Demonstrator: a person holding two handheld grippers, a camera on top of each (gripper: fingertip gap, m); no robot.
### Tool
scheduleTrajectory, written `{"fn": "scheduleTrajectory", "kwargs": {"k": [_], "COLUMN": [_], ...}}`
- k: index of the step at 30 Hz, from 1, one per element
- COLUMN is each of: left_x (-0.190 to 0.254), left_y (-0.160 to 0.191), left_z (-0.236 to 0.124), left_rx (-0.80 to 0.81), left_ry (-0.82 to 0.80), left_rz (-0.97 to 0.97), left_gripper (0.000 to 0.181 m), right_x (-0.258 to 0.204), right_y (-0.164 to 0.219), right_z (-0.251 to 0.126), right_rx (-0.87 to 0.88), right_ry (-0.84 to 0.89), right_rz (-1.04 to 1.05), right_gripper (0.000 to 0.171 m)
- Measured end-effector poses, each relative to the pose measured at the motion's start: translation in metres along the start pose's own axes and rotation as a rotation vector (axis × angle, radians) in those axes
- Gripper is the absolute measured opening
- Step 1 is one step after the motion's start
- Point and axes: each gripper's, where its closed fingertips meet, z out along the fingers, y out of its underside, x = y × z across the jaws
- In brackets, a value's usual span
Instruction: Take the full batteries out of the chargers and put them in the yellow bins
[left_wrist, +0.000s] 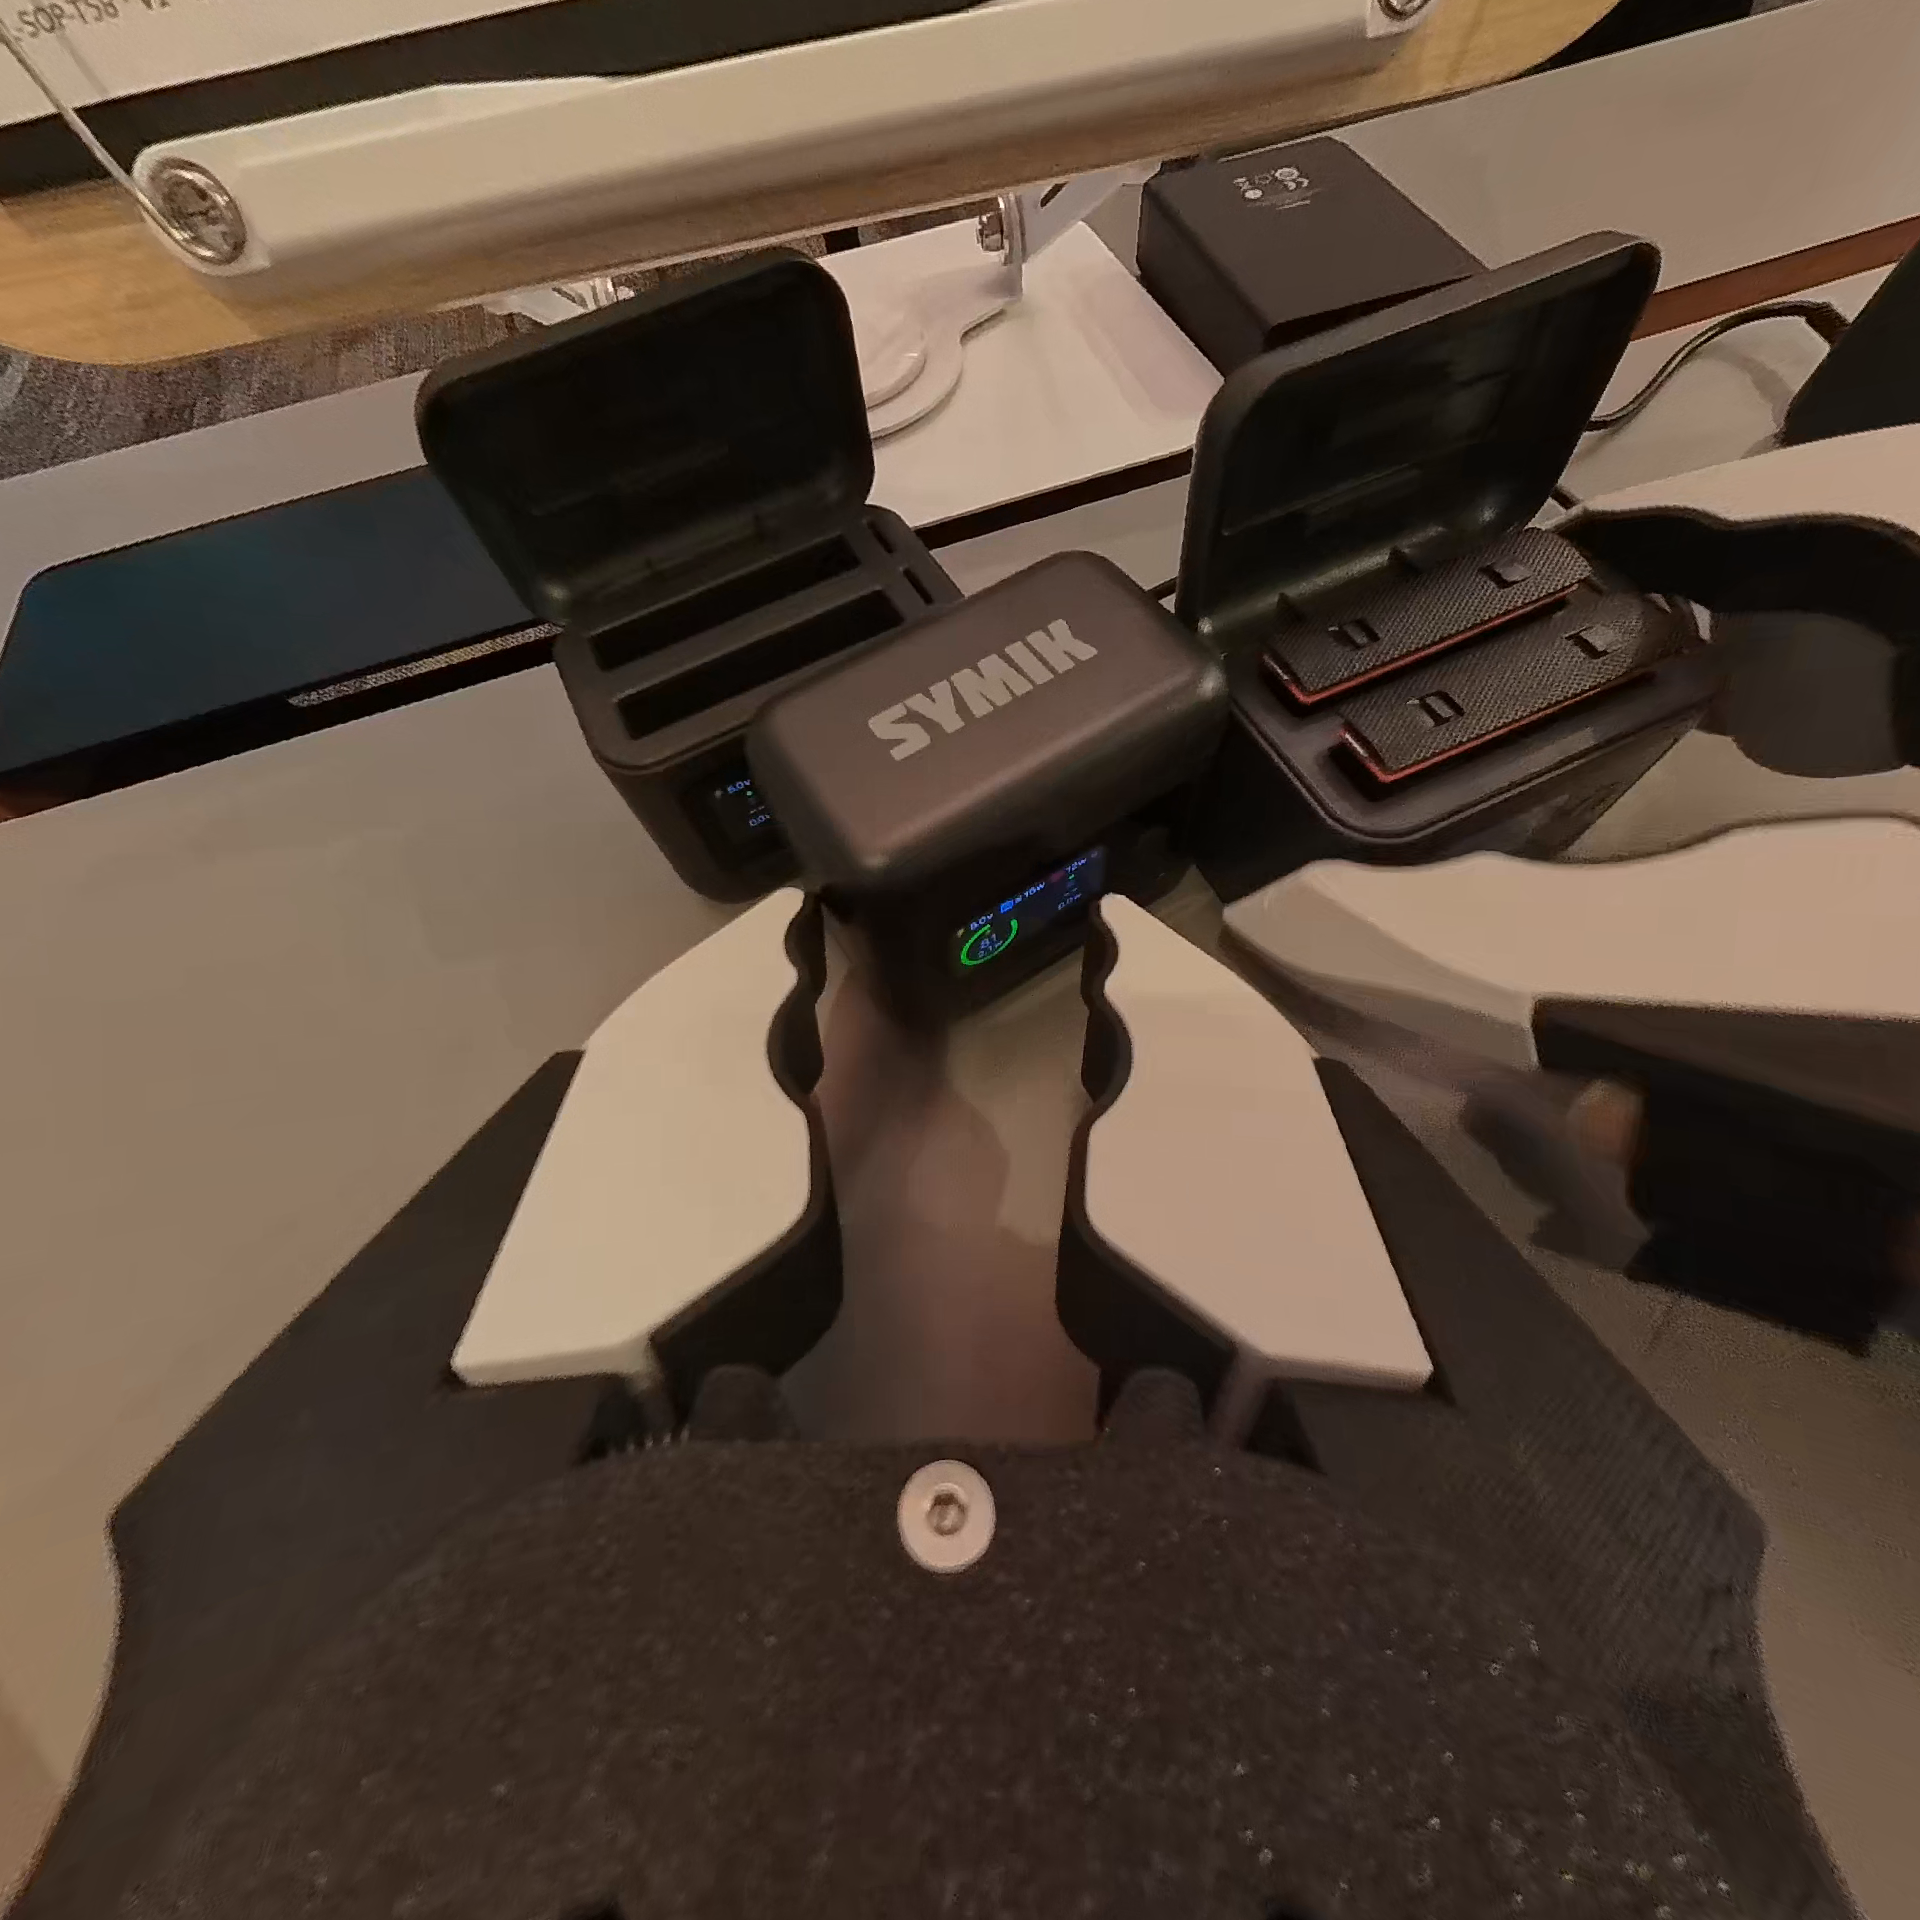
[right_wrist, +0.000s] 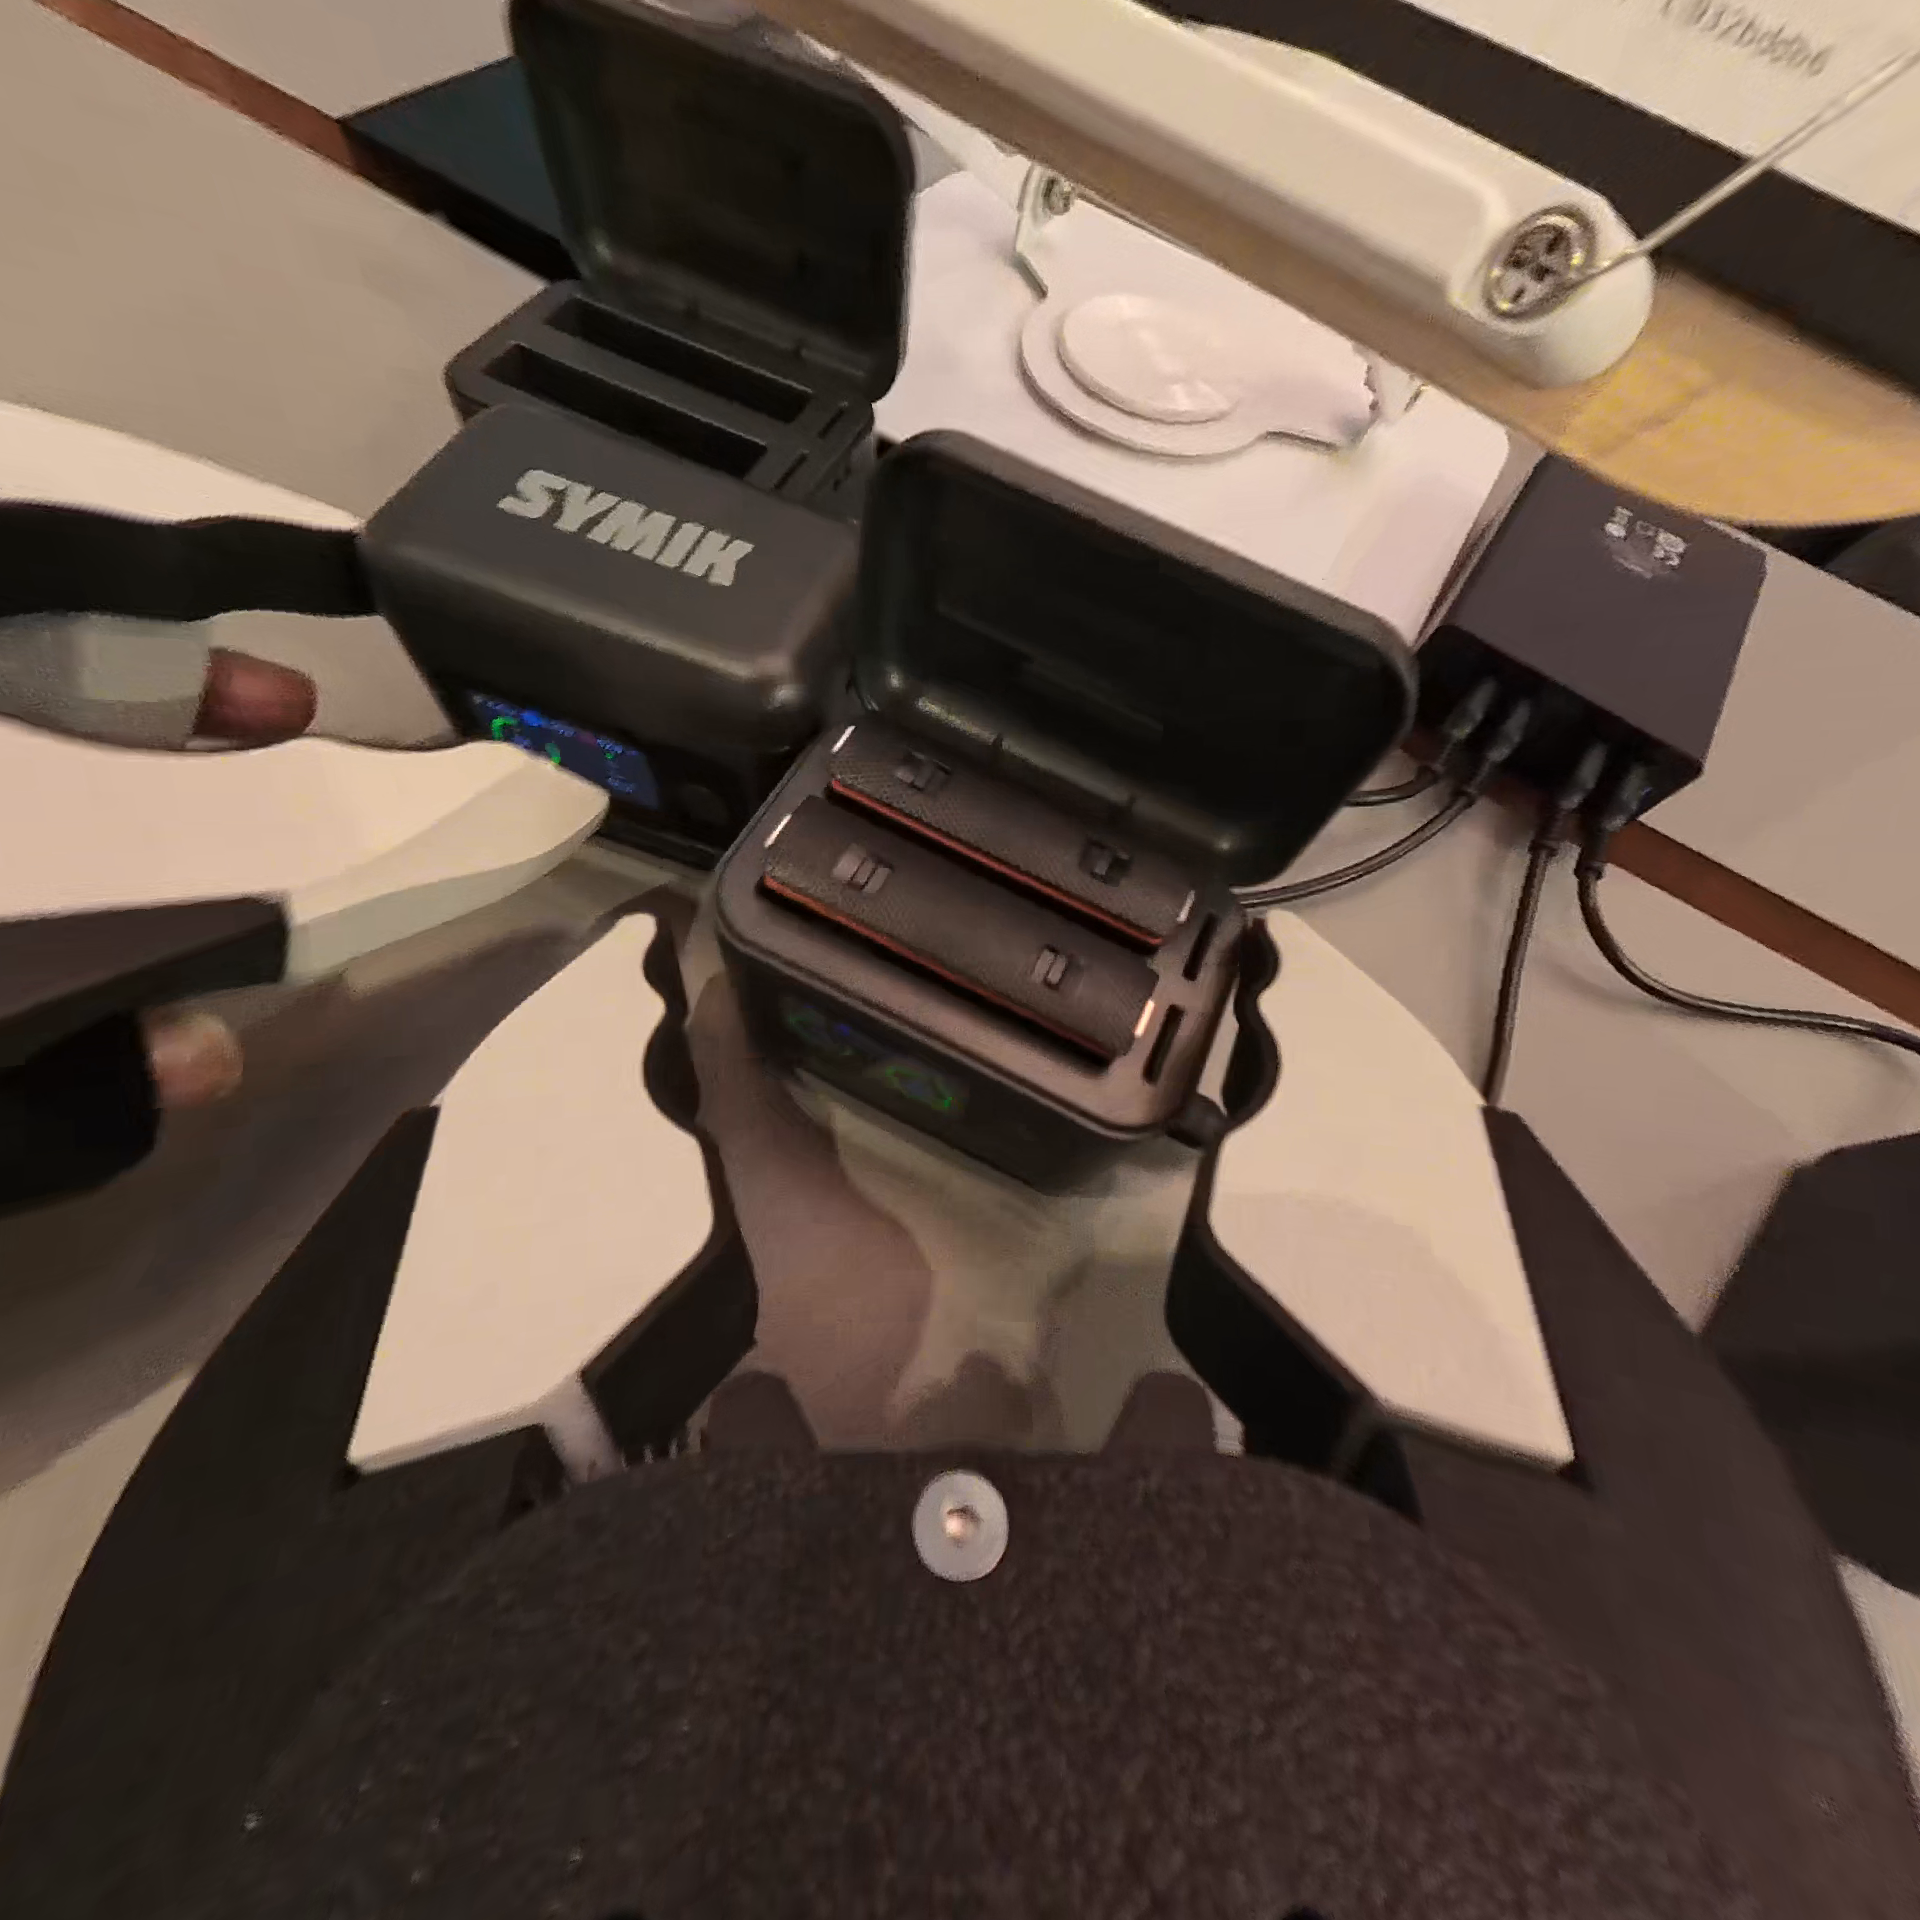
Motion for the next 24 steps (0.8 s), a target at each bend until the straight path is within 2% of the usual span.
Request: {"fn": "scheduleTrajectory", "kwargs": {"k": [1,5,11,16,20,24], "left_x": [0.000,0.000,0.000,0.006,0.015,0.023], "left_y": [0.000,0.000,0.000,0.005,0.007,0.008], "left_z": [0.000,-0.001,0.000,0.003,0.006,0.009], "left_rx": [0.000,0.006,-0.002,-0.038,-0.051,-0.063], "left_ry": [-0.001,0.001,0.003,0.021,0.047,0.054], "left_rz": [0.001,0.000,-0.001,0.037,0.109,0.187], "left_gripper": [0.047,0.046,0.047,0.056,0.061,0.060], "right_x": [0.003,0.020,0.076,0.111,0.127,0.131], "right_y": [-0.001,0.003,0.022,0.035,0.040,0.028], "right_z": [0.002,0.000,-0.018,-0.031,-0.038,-0.050], "right_rx": [0.000,-0.007,-0.026,-0.047,-0.045,-0.005], "right_ry": [0.012,0.061,0.160,0.226,0.230,0.213], "right_rz": [0.012,0.039,0.108,0.122,0.151,0.152], "right_gripper": [0.095,0.094,0.090,0.084,0.072,0.073]}}
